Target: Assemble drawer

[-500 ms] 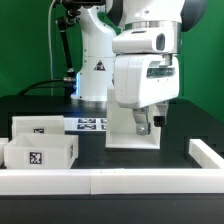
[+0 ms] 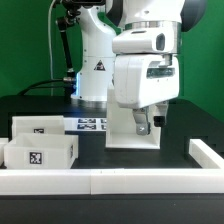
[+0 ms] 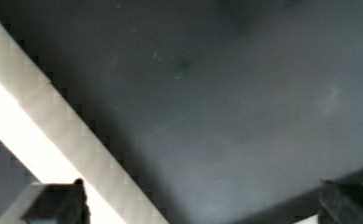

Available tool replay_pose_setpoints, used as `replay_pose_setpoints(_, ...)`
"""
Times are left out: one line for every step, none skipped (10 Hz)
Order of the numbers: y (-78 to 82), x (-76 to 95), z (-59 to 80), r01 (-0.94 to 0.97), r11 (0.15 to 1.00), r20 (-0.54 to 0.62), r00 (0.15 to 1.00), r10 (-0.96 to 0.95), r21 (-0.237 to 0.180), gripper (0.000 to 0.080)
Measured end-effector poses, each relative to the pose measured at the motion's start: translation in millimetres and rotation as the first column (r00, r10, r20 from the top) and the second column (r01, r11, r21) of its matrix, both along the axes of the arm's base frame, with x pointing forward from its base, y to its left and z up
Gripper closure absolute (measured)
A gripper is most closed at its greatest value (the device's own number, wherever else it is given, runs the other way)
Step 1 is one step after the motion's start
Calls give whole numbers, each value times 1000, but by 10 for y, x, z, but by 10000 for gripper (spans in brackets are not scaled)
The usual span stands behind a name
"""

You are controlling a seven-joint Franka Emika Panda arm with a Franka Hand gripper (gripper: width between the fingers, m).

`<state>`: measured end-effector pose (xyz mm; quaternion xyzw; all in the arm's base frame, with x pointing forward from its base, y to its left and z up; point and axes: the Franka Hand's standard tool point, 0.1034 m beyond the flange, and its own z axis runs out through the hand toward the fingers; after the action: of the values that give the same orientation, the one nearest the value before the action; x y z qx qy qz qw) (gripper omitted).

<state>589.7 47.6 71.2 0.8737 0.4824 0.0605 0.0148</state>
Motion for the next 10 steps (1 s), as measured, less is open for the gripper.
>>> replay_pose_setpoints(3, -4, 3, 38, 999, 1, 999, -38, 5, 150)
replay_pose_setpoints(23, -51, 24, 118, 993, 13, 993, -119, 19, 150)
replay_pose_setpoints(65, -136, 38, 180, 983, 9, 984, -180, 27, 150)
replay_pose_setpoints(122, -207, 60, 310, 950, -7, 951, -310, 42, 150)
replay_pose_setpoints(159, -241, 83, 400, 915, -16, 916, -400, 54, 150)
replay_pose_setpoints(150, -238, 70, 410, 910, -19, 912, -410, 56, 150)
replay_pose_setpoints(156, -242, 64, 464, 884, -28, 886, -463, 65, 150)
replay_pose_setpoints(163, -245, 62, 509, 858, -35, 861, -508, 71, 150)
replay_pose_setpoints(171, -246, 61, 565, 821, -45, 825, -563, 80, 150)
replay_pose_setpoints(184, -250, 60, 632, 770, -61, 775, -629, 91, 150)
